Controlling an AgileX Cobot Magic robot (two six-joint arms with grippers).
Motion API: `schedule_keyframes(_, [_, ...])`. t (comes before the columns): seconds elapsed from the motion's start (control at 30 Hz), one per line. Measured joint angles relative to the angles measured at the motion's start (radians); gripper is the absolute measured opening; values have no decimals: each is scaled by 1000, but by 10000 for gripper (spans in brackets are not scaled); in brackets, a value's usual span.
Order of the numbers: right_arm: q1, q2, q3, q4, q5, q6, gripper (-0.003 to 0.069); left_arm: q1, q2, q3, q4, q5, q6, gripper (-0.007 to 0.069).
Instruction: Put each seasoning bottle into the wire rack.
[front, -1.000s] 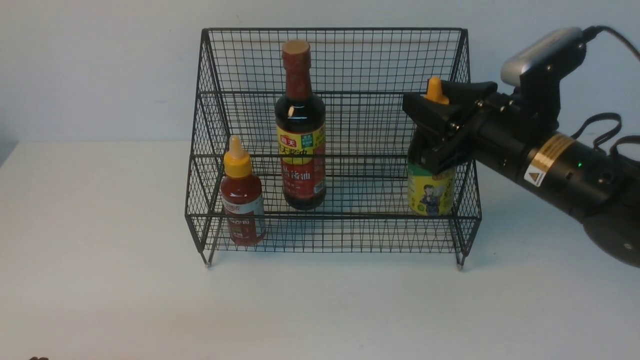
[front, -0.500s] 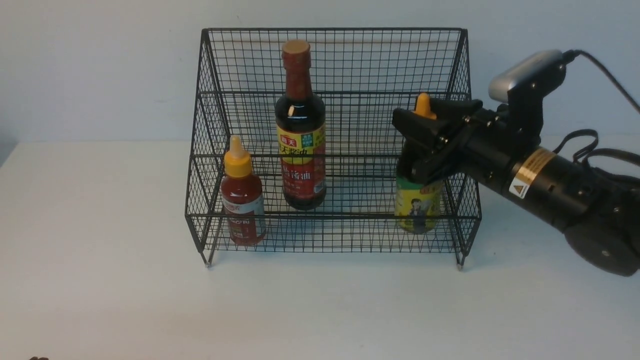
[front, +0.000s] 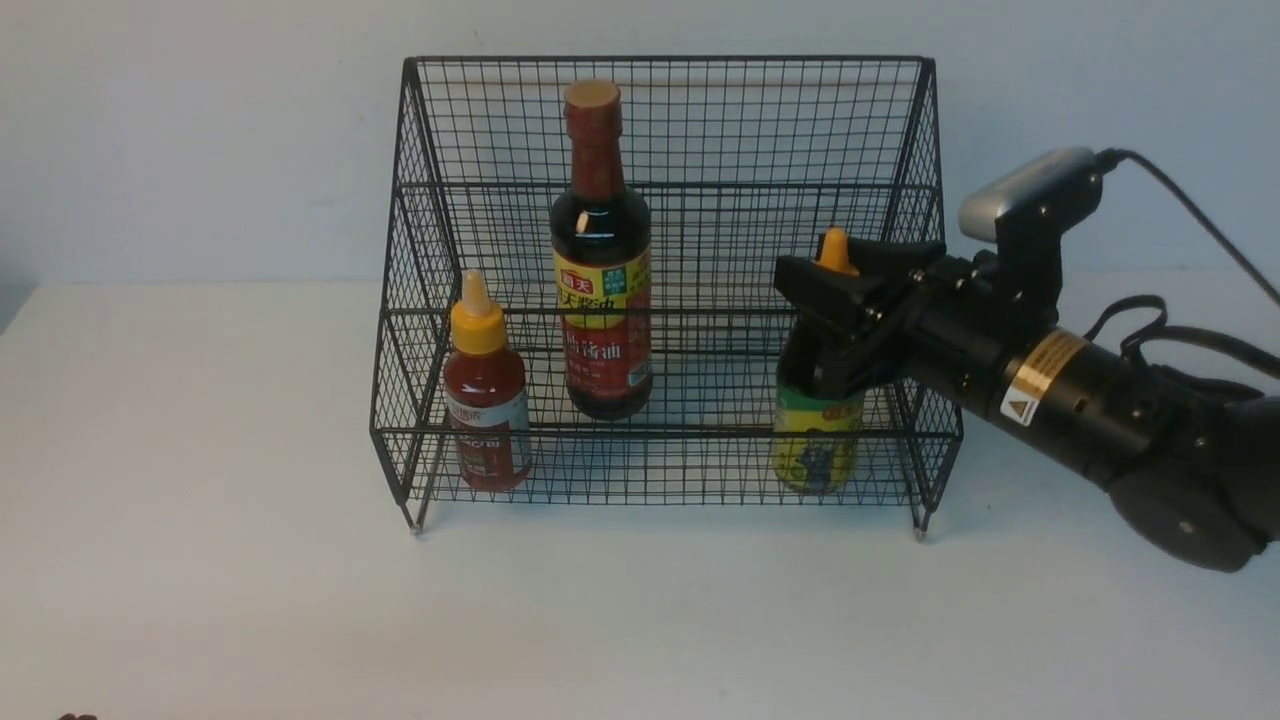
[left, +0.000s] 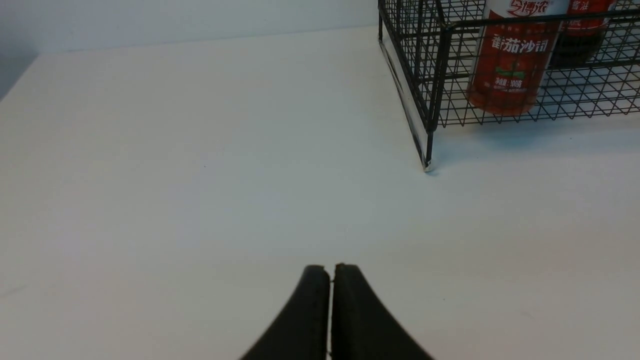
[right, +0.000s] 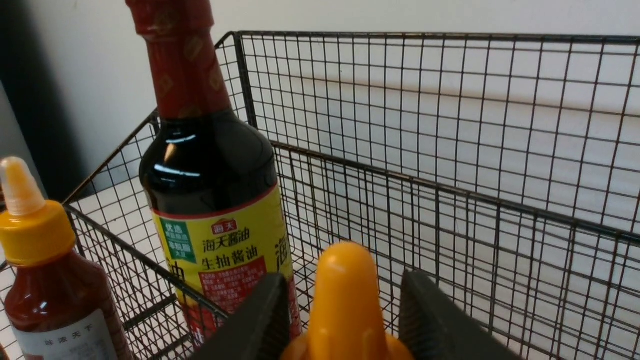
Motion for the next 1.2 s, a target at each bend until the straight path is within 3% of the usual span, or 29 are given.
schedule_keyframes(0.17, [0,0,0,-2,-8,1,292,0,0,0,0,0,0,-5])
schedule_keyframes(0.4, [0,-46,0,-15,-43,3,425,0,0,0,0,0,0,-5])
schedule_keyframes(0.63, [0,-214,0,-15,120,48,426,0,0,0,0,0,0,-5])
schedule_keyframes(0.67, [0,-293,0,-14,236,85,390,0,0,0,0,0,0,-5])
schedule_keyframes(0.73, [0,-341,0,-11,301,105,361,0,0,0,0,0,0,-5])
schedule_keyframes(0.93, [0,-701,0,18,739,161,61,0,0,0,0,0,0,-5])
schedule_keyframes(0.97, [0,-712,0,20,753,164,46,0,0,0,0,0,0,-5])
schedule_keyframes(1.03, [0,-851,0,35,938,173,0,0,0,0,0,0,0,-5])
schedule_keyframes(1.2, [0,-1029,11,97,1191,173,-14,0,0,0,0,0,0,-5])
